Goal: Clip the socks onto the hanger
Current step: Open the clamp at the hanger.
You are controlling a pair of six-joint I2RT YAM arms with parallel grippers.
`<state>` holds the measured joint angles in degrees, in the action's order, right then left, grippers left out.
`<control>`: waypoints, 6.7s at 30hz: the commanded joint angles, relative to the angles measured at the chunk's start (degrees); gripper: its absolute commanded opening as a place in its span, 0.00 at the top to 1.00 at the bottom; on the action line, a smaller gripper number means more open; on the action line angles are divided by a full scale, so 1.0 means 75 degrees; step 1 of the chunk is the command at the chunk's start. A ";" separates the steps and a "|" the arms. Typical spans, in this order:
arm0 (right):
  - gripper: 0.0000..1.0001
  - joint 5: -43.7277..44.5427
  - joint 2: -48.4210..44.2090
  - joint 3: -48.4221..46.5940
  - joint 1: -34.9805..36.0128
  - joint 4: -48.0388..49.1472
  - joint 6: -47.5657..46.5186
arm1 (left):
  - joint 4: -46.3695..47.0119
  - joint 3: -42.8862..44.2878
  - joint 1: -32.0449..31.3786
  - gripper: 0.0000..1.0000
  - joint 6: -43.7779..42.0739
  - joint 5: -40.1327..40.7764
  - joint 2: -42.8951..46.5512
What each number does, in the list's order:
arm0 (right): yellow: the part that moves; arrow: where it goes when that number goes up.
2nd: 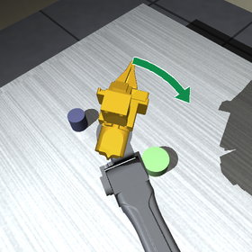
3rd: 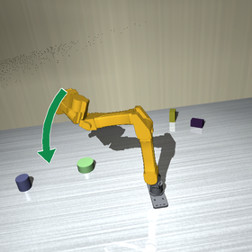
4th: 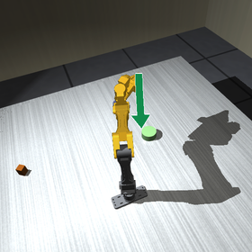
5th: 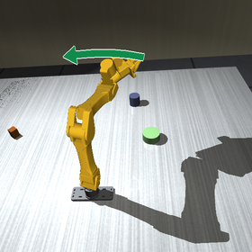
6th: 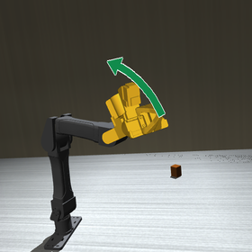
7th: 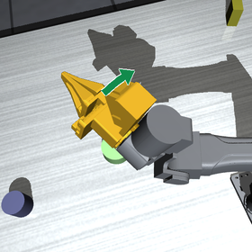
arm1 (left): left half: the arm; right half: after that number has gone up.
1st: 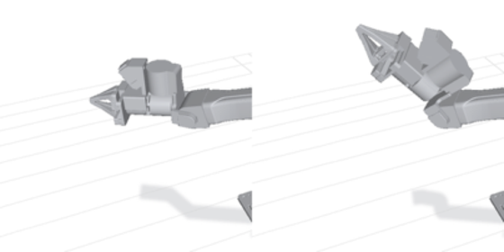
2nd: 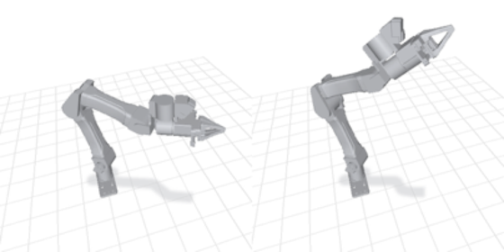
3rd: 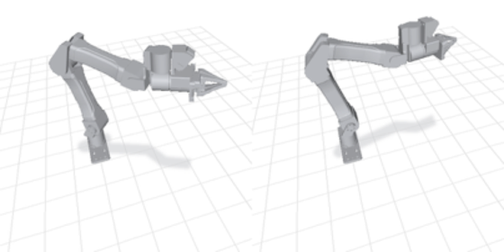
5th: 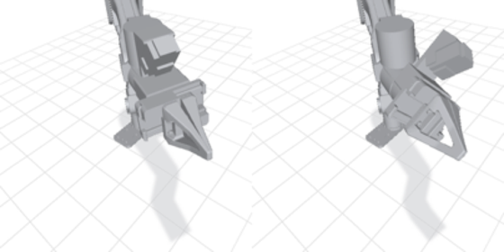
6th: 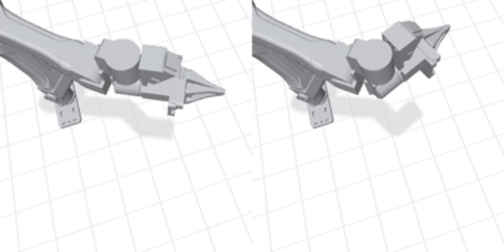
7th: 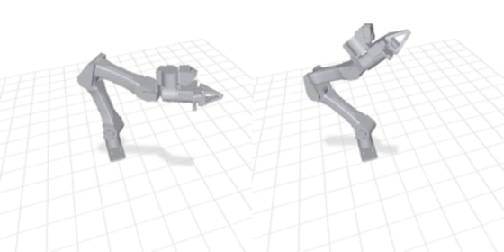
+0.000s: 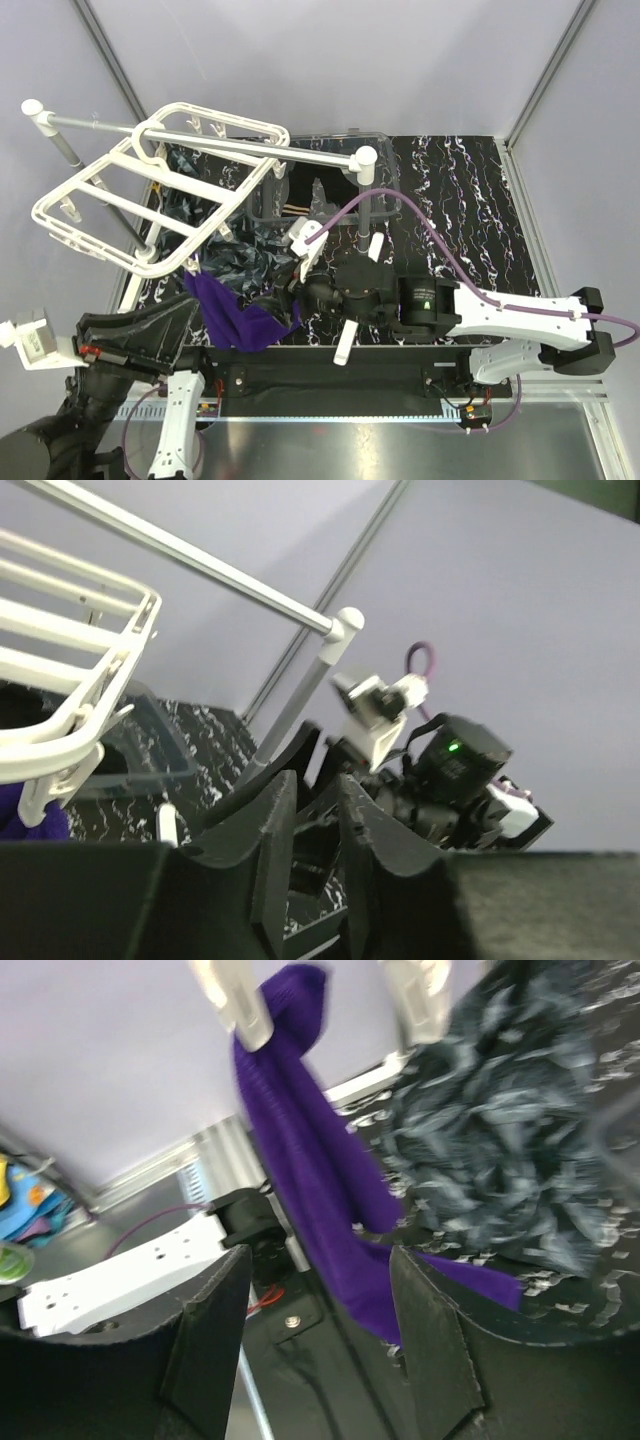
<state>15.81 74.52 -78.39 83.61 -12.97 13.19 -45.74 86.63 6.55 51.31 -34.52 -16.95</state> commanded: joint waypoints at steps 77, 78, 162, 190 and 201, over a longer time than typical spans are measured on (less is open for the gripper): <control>0.39 -0.0830 0.0903 0.1277 -0.0906 0.5796 -0.4360 | -0.1004 -0.0383 -0.1342 0.65 -0.2892 0.1158 -0.1936; 0.39 -0.0878 0.0973 0.1056 -0.0906 0.5750 -0.4360 | -0.1003 -0.0359 -0.1342 0.65 -0.2846 0.1053 -0.1947; 1.00 -0.1827 0.1724 -0.0280 -0.1773 0.4462 -0.2181 | -0.0547 -0.0347 -0.1342 0.60 -0.2564 0.0677 -0.1560; 1.00 -0.2823 0.3036 -0.5075 -0.1727 -0.3098 -0.0997 | 0.0697 -0.1437 -0.1248 0.58 -0.0126 0.0759 -0.1607; 1.00 -0.2870 0.3528 -0.5953 -0.1715 -0.3719 -0.1161 | 0.0742 -0.1671 -0.1189 0.60 -0.0337 0.0303 -0.1408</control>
<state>-3.81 100.09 -119.00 70.52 -38.50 5.52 -42.52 75.24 -2.90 49.54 -29.47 -27.73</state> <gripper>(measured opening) 0.262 0.405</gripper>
